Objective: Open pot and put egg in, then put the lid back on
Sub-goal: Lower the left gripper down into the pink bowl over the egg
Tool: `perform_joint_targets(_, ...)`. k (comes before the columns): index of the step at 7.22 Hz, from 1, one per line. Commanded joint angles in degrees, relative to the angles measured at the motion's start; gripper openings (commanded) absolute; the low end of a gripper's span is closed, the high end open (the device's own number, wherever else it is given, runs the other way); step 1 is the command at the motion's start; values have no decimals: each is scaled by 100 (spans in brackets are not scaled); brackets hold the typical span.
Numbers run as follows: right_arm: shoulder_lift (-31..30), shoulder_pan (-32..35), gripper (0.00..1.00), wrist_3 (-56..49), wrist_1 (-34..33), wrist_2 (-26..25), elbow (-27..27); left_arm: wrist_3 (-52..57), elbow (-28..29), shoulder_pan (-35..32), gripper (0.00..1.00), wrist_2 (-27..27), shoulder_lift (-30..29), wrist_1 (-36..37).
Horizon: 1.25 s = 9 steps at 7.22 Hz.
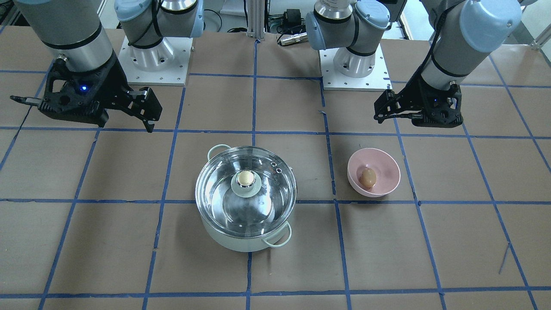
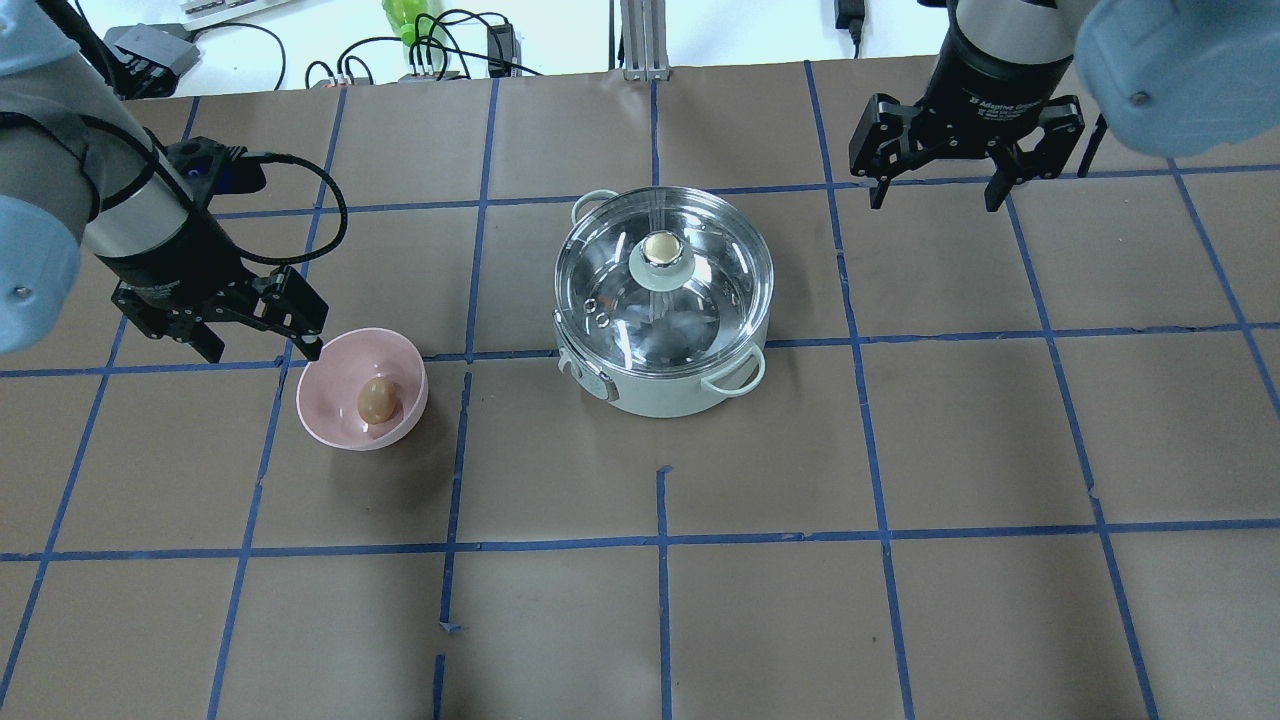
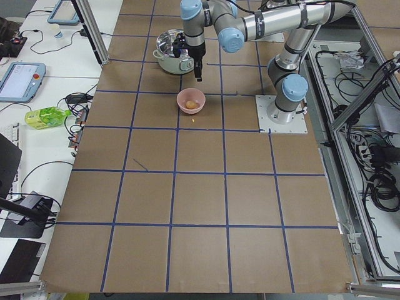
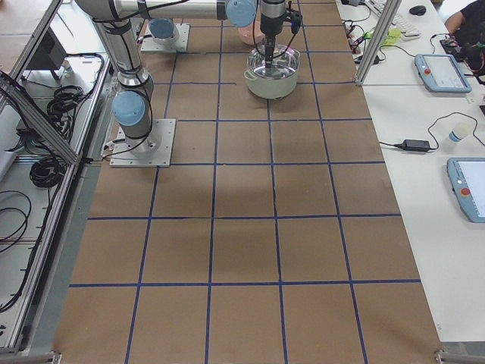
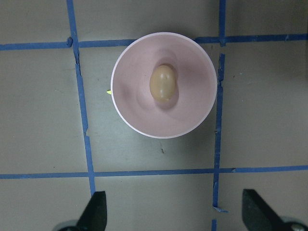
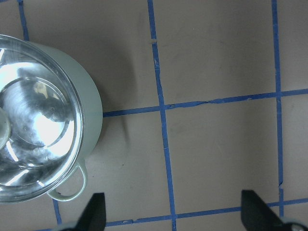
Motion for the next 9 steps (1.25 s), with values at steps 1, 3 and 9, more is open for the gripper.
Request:
perform_joint_targets(1, -2, -6, 100, 0, 1, 3, -10, 8, -427, 0, 100, 1, -115, 798)
perform_joint_targets(3, -2, -50, 100, 0, -17, 38, -80, -79, -639, -44, 100, 10, -238, 1055)
perform_joint_targets(9, -37, 2, 100, 0, 1, 47, -28, -206, -1396, -256, 100, 19, -606, 2920)
